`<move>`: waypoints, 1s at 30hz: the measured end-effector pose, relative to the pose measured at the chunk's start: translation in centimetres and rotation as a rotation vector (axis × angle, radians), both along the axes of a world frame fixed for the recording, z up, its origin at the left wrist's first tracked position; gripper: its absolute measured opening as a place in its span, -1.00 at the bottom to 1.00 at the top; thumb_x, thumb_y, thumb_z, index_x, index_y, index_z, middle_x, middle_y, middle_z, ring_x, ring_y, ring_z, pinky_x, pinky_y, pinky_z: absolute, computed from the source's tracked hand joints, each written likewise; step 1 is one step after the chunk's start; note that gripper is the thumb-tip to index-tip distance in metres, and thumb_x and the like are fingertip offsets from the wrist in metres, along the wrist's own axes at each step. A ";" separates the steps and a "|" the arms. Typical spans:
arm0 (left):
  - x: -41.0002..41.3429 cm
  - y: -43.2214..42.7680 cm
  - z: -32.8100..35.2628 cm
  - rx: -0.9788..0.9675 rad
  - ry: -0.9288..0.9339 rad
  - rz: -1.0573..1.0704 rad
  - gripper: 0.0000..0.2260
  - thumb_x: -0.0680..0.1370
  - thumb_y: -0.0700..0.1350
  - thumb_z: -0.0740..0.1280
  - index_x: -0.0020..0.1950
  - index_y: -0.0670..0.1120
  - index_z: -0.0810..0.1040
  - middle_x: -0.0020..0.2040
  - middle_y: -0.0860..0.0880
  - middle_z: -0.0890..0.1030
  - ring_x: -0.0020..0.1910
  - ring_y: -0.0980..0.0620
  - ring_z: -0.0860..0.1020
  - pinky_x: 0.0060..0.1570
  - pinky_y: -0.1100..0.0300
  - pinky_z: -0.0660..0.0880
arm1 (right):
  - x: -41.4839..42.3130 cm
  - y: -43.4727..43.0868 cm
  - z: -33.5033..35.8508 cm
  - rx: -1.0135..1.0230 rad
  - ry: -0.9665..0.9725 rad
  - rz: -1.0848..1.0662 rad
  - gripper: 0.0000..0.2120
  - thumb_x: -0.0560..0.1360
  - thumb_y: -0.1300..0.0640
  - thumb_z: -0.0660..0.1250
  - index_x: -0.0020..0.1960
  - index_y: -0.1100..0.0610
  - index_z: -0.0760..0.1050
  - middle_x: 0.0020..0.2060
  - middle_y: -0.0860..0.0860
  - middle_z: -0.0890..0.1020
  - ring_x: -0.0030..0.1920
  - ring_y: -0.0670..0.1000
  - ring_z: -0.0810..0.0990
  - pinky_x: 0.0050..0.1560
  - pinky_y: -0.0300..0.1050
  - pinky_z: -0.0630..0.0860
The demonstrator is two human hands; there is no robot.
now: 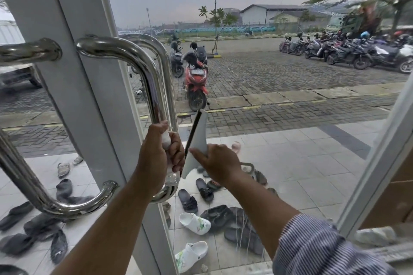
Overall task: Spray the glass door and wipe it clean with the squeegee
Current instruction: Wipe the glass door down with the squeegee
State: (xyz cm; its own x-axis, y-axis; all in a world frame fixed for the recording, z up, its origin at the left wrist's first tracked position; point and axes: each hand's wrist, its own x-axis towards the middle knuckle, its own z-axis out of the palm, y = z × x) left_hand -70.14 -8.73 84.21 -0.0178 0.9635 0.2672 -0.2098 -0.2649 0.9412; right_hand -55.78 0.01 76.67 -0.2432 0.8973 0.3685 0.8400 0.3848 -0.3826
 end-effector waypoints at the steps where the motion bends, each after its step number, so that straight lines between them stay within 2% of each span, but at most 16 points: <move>1: 0.0 0.0 0.0 0.001 -0.004 -0.005 -0.57 0.48 0.15 0.10 -0.49 -0.08 0.28 -0.57 -0.06 0.23 -0.60 0.00 0.20 -0.52 0.26 0.21 | -1.0 0.0 -0.2 -0.005 -0.017 0.009 -0.33 0.54 -0.41 0.03 -0.05 0.16 0.57 -0.16 0.14 0.67 -0.16 0.18 0.65 -0.19 -0.01 0.56; 4: -0.1 0.1 -0.1 0.019 -0.007 -0.003 -0.57 0.47 0.15 0.12 -0.51 -0.08 0.30 -0.57 -0.07 0.22 -0.62 0.01 0.21 -0.54 0.28 0.23 | -3.0 0.0 -1.4 0.049 -0.142 0.015 -0.35 0.57 -0.36 0.05 -0.03 0.20 0.58 -0.11 0.17 0.66 -0.10 0.21 0.65 -0.19 -0.01 0.48; 8: -0.3 0.2 -0.3 0.039 0.016 -0.013 -0.58 0.41 0.21 0.18 -0.51 -0.06 0.33 -0.56 -0.08 0.22 -0.60 0.00 0.21 -0.53 0.29 0.24 | -2.5 0.3 -1.8 0.138 -0.249 -0.005 -0.37 0.59 -0.35 0.03 -0.04 0.17 0.58 -0.15 0.14 0.67 -0.16 0.17 0.66 -0.27 -0.08 0.38; 11: -0.3 0.1 -0.4 0.029 -0.001 -0.029 -0.59 0.42 0.18 0.18 -0.52 -0.05 0.31 -0.57 -0.07 0.19 -0.60 0.01 0.18 -0.53 0.30 0.21 | 0.4 0.9 -1.6 0.119 -0.332 -0.006 -0.34 0.60 -0.36 -0.04 -0.07 0.14 0.59 -0.23 0.09 0.67 -0.27 0.10 0.66 -0.25 -0.10 0.53; 13: -0.2 0.2 -0.4 0.030 0.015 -0.036 -0.58 0.37 0.21 0.20 -0.52 -0.06 0.29 -0.57 -0.07 0.19 -0.60 0.02 0.18 -0.52 0.29 0.19 | 3.5 1.5 -1.7 0.113 -0.374 -0.043 -0.31 0.59 -0.38 -0.08 -0.05 0.12 0.61 -0.21 0.07 0.65 -0.30 0.08 0.65 -0.20 -0.07 0.59; 17: -0.2 0.1 -0.5 0.031 0.048 -0.024 -0.57 0.37 0.25 0.18 -0.52 -0.05 0.30 -0.59 -0.05 0.24 -0.59 0.02 0.20 -0.52 0.27 0.22 | 10.5 2.0 -1.8 0.113 -0.411 -0.162 -0.35 0.58 -0.40 -0.04 -0.03 0.10 0.56 -0.24 0.02 0.63 -0.26 0.08 0.65 -0.29 -0.14 0.45; 20: 0.0 0.0 -0.4 0.022 0.040 -0.015 -0.58 0.43 0.20 0.15 -0.53 -0.03 0.30 -0.59 -0.03 0.24 -0.59 0.01 0.20 -0.53 0.25 0.21 | 13.0 1.5 -1.7 0.097 -0.462 -0.249 -0.36 0.57 -0.40 -0.03 -0.07 0.09 0.58 -0.19 0.04 0.69 -0.21 0.10 0.66 -0.26 -0.12 0.43; 22: 0.0 0.0 -0.3 0.018 0.033 -0.014 -0.58 0.43 0.19 0.15 -0.53 -0.03 0.31 -0.59 -0.03 0.23 -0.59 0.01 0.19 -0.53 0.25 0.20 | 12.7 0.8 -1.9 0.095 -0.459 -0.264 -0.37 0.58 -0.37 0.00 -0.02 0.11 0.60 -0.16 0.06 0.70 -0.19 0.11 0.67 -0.26 -0.13 0.42; 26: 0.1 0.0 -0.4 0.020 0.046 -0.008 -0.59 0.35 0.25 0.19 -0.53 -0.03 0.31 -0.58 -0.04 0.24 -0.58 0.02 0.18 -0.53 0.26 0.20 | 10.4 -0.9 -2.5 0.109 -0.334 -0.222 -0.39 0.59 -0.34 0.06 0.18 0.18 0.53 -0.13 0.08 0.70 -0.23 0.10 0.69 -0.32 -0.17 0.43; 30: 0.2 0.0 -0.4 0.026 0.033 -0.014 -0.59 0.34 0.25 0.20 -0.52 -0.05 0.30 -0.58 -0.06 0.22 -0.59 0.02 0.18 -0.53 0.28 0.18 | 5.9 -1.3 -1.6 0.072 -0.295 -0.059 -0.35 0.60 -0.35 0.00 0.06 0.17 0.58 -0.13 0.09 0.67 -0.36 0.08 0.61 -0.33 -0.13 0.56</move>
State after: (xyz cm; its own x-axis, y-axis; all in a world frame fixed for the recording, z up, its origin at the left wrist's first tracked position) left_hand -69.92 -8.76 83.77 0.0052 0.9563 0.2922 -0.1831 -0.2863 0.9405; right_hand -49.92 -1.29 75.09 -0.2970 0.8871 0.3532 0.9325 0.3491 -0.0926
